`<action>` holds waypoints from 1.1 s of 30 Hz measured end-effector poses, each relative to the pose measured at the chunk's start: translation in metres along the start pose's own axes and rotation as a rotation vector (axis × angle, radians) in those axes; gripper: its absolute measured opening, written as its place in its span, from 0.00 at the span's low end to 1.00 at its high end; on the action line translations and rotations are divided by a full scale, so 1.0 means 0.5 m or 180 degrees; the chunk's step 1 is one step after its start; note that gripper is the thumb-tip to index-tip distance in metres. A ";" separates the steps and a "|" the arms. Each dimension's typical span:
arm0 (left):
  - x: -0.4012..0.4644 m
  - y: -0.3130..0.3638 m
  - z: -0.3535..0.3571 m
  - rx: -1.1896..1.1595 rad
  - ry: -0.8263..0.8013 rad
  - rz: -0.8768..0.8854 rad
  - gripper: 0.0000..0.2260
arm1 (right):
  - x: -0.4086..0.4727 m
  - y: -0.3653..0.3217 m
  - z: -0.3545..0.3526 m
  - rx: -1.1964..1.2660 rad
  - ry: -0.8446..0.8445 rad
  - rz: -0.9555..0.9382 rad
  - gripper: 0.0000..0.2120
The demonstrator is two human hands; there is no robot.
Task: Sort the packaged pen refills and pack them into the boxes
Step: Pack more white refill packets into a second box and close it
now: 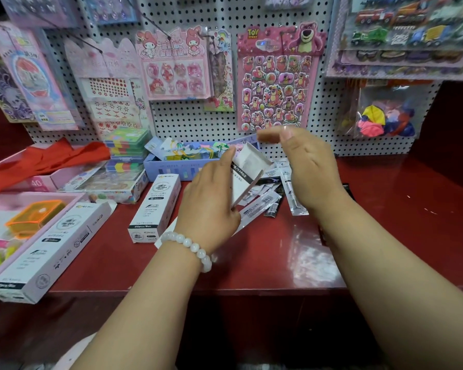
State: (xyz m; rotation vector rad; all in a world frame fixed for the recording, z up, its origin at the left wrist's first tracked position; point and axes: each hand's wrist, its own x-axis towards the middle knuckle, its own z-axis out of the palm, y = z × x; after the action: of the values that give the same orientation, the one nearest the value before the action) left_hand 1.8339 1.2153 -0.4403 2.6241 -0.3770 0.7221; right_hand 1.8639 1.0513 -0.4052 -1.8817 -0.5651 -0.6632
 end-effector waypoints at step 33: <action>0.074 -0.056 0.158 0.0555 -0.1665 -0.0727 0.21 | -0.064 0.272 0.006 -0.1882 -0.1316 0.1695 0.26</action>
State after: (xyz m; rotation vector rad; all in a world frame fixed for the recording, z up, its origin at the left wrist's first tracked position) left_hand 1.9085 1.1999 -0.4914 2.9352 -0.1521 -0.0162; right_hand 1.9287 1.0009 -0.5183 -2.6142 -0.0902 -0.0760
